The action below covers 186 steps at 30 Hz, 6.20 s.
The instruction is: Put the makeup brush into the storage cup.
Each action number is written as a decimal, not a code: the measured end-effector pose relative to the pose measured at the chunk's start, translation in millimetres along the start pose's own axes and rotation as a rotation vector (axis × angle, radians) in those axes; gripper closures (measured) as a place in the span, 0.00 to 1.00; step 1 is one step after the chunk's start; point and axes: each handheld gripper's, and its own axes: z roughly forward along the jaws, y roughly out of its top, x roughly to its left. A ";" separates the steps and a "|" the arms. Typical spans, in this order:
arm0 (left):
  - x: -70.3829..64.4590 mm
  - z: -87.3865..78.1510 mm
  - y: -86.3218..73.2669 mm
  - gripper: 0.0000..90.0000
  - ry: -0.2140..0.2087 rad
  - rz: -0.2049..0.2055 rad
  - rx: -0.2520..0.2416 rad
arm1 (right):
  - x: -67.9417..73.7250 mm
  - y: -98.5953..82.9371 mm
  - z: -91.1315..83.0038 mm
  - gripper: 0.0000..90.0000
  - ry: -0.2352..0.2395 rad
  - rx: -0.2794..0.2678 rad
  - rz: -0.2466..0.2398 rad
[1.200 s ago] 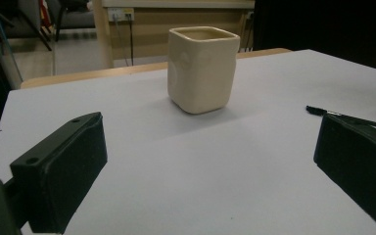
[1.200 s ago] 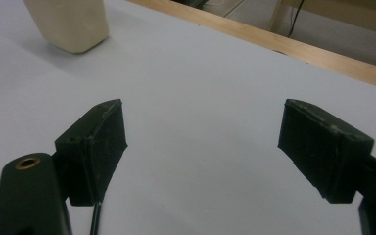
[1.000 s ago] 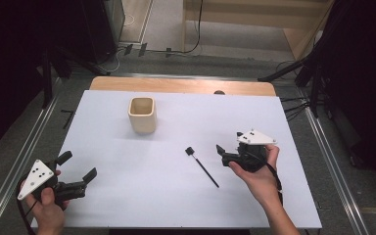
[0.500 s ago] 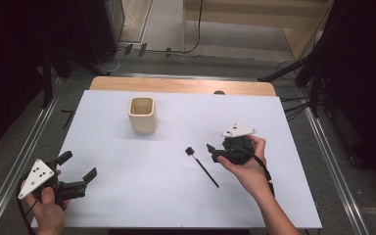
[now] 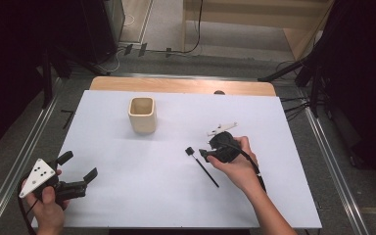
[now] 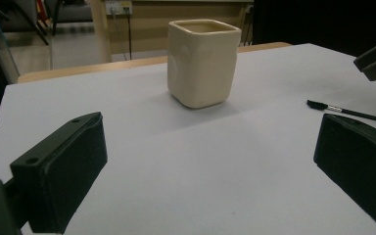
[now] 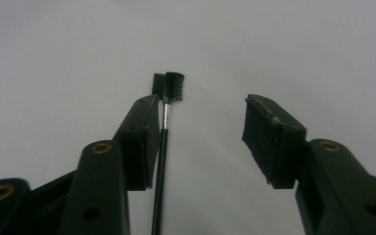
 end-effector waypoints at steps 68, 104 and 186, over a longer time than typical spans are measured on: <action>-87.3 104.1 42.9 0.00 -0.196 0.041 -0.037 | 0.5 -20.3 -20.2 0.97 0.113 -0.318 0.088; -158.2 139.6 41.9 0.22 -0.376 0.019 0.058 | 35.3 -31.5 -27.9 0.97 0.187 -0.658 0.116; -112.1 130.1 53.3 0.96 -0.243 -0.090 0.063 | -22.3 -106.5 -56.5 0.00 -0.050 -0.654 0.057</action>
